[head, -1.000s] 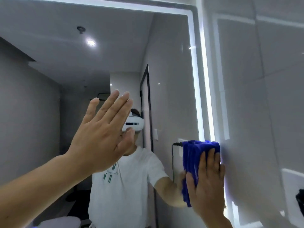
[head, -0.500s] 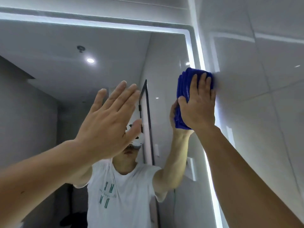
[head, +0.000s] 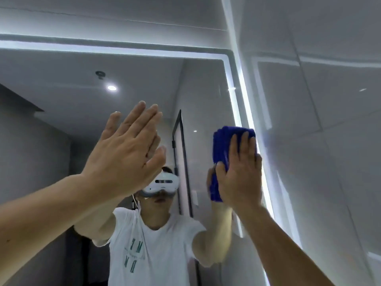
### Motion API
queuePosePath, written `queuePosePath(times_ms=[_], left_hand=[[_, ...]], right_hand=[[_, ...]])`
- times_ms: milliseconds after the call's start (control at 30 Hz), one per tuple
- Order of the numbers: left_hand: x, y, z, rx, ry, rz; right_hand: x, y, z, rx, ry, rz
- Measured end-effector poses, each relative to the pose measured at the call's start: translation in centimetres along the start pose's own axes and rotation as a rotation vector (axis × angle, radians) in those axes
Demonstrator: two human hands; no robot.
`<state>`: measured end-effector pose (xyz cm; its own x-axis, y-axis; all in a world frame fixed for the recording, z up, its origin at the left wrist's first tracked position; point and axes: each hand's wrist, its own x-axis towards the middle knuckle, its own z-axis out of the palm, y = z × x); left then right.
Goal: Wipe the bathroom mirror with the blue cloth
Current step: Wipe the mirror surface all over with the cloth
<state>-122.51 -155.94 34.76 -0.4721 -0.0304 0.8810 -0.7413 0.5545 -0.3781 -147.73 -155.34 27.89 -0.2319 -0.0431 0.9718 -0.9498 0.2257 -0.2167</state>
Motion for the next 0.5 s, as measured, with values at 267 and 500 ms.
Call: queuePosePath(times_ms=[267, 500], left_hand=[[2.0, -1.5, -2.4, 0.039, 0.038, -0.001], [3.6, -2.2, -1.9, 0.052, 0.047, -0.028]], right_hand=[[11.9, -2.2, -0.5, -0.008, -0.006, 0.144], [18.4, -0.8, -1.3, 0.003, -0.040, 0.010]])
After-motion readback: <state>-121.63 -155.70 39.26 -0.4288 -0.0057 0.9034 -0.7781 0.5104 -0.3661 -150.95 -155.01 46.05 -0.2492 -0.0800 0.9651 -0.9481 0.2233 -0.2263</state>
